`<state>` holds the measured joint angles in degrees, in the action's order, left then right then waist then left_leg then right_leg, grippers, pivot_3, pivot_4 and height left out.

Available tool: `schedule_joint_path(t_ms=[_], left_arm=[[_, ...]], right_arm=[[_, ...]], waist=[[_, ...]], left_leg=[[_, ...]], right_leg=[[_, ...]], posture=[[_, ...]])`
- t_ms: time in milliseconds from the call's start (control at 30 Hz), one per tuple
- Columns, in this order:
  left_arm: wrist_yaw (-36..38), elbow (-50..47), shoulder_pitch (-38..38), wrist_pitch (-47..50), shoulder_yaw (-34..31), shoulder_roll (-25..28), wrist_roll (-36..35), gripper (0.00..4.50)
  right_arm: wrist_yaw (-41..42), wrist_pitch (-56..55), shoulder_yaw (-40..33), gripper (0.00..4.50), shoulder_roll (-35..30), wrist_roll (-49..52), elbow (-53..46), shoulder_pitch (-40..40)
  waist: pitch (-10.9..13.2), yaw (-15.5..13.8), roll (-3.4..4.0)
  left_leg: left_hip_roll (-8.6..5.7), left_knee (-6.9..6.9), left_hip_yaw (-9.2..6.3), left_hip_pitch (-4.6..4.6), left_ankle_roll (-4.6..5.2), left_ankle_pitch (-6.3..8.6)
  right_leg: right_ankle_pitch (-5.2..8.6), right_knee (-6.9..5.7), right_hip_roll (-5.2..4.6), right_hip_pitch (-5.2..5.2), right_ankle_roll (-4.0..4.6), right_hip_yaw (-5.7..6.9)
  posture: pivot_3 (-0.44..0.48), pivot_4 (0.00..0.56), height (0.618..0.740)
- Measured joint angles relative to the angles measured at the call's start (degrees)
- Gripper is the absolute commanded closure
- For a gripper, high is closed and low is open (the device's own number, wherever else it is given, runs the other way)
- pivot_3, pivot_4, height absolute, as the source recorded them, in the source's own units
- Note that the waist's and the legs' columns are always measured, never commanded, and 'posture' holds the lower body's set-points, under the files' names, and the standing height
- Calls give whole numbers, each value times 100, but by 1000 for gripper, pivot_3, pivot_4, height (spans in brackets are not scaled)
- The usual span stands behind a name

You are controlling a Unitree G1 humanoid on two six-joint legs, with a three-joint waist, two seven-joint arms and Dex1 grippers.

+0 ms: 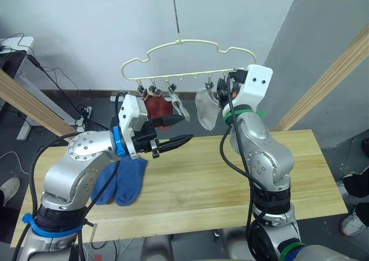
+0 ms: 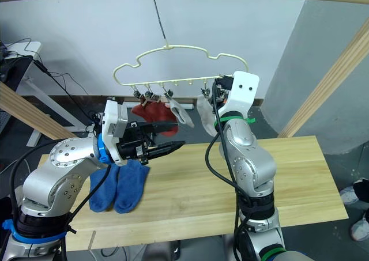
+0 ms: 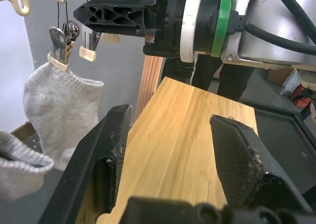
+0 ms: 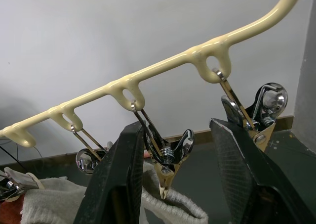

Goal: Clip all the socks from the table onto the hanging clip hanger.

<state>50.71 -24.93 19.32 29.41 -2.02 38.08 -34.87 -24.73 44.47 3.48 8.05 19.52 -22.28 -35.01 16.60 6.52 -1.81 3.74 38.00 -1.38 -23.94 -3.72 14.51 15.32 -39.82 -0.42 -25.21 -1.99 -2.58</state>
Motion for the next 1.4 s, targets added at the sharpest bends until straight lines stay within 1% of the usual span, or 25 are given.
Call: schedule_joint_path(t_ms=[800,933,967,1000,1067,1233,1300,1367,1400], left_arm=[[12,7,4,-31,7,-1,30,1698],[12,12,4,-81,9,-1,49,1698],[11,12,4,-93,9,-1,57,1698],[11,13,4,-96,10,-1,63,1698],[9,13,2,-97,9,-1,74,1698],[-60,13,-38,-103,9,-10,127,1698],[-235,9,-105,-103,7,-47,185,1698],[-514,-1,-318,-102,-25,-197,267,1698],[-637,5,-442,-86,-29,-265,296,1525]], right_arm=[[-342,113,-5,2399,0,532,-111,-5],[-365,112,-5,3213,0,586,-111,-7],[-367,112,-3,3725,0,593,-111,-10],[-367,109,5,3908,0,601,-113,-19],[-367,107,9,4448,-2,627,-134,-42],[-367,106,15,4479,-6,634,-147,-64],[-367,106,13,4479,-8,632,-147,-77],[-367,106,12,4479,-11,631,-147,-110],[-367,106,11,4494,-13,631,-147,-128]], waist=[[0,4,0],[0,3,0],[0,3,0],[0,3,0],[0,3,0],[0,1,0],[0,2,0],[-1,3,1],[-1,3,1]], left_leg=[[0,0,0,0,0,0],[0,0,0,0,0,0],[0,0,0,0,0,0],[0,0,0,0,0,0],[0,0,-1,0,0,0],[0,0,0,-1,0,0],[0,0,0,-1,0,0],[0,0,0,0,0,0],[1,0,0,-1,0,0]], right_leg=[[0,1,0,0,0,0],[0,1,0,0,0,0],[0,0,0,0,0,0],[0,1,0,0,0,0],[0,1,0,0,0,1],[0,1,0,1,0,0],[0,1,0,1,0,0],[0,3,0,0,0,-1],[0,3,-1,0,0,-1]], posture=[[-183,245,740],[-180,244,740],[-180,244,740],[-180,244,740],[-180,244,740],[-179,244,740],[-179,244,740],[-177,244,740],[-177,244,740]])
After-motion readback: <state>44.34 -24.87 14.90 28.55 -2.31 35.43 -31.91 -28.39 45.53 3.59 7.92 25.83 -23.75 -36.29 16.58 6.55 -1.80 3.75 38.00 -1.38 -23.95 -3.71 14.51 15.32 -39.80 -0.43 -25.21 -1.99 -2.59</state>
